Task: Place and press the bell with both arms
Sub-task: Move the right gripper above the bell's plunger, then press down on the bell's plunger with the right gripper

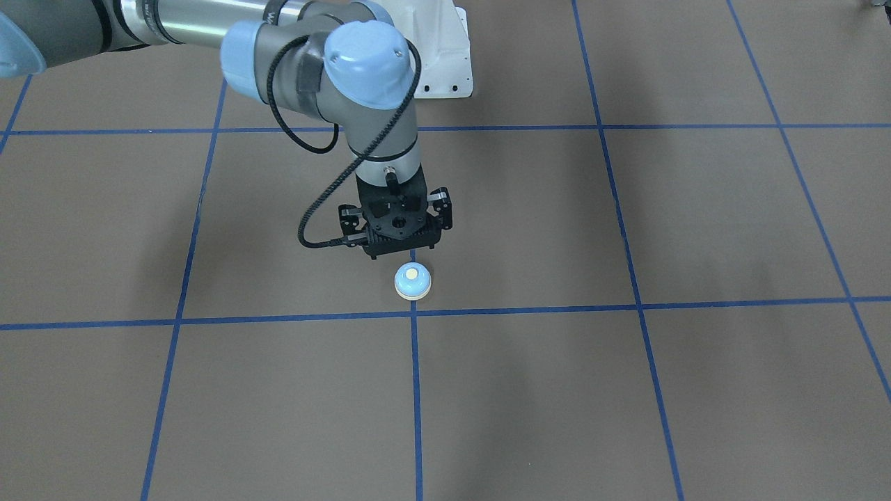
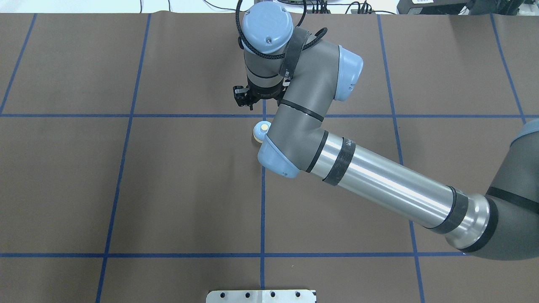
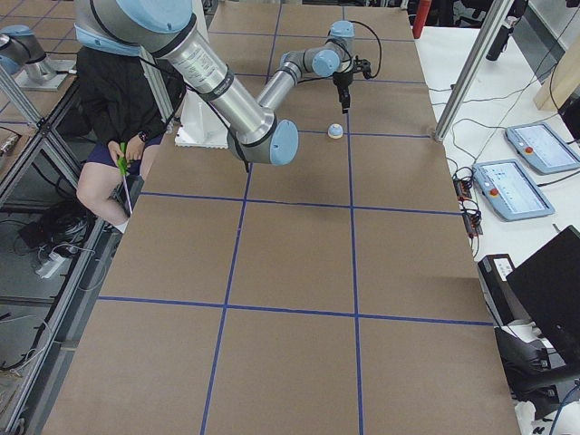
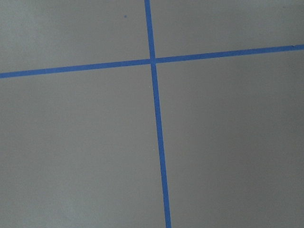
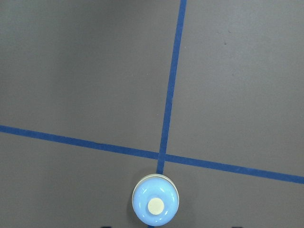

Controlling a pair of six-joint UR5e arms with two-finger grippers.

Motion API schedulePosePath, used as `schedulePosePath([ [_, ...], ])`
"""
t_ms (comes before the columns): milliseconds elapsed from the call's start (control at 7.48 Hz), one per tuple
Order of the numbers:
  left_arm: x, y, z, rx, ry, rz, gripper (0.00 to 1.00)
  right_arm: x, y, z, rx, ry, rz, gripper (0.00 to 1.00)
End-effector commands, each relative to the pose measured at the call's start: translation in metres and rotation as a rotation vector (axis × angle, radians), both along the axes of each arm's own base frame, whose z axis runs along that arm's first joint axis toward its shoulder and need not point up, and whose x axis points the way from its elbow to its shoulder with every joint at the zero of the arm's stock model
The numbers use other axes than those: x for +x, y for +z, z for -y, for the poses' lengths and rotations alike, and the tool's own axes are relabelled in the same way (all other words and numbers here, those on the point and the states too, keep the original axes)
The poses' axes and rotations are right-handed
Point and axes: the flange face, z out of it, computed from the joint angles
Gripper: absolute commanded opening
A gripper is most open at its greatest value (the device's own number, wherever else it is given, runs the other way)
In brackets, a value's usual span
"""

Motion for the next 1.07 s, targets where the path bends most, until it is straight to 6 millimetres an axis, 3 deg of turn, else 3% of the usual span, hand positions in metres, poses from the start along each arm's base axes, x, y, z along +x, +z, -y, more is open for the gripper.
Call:
schedulePosePath([
  [0,0.000,0.006,-0.008,-0.017,-0.003,-0.004,1.00,-0.025,0.027,0.001,-0.041,-0.024,-0.036,0.00],
  [936,0.002,0.005,-0.009,-0.022,-0.008,-0.030,1.00,-0.051,0.045,-0.009,-0.080,-0.051,-0.007,0.00],
])
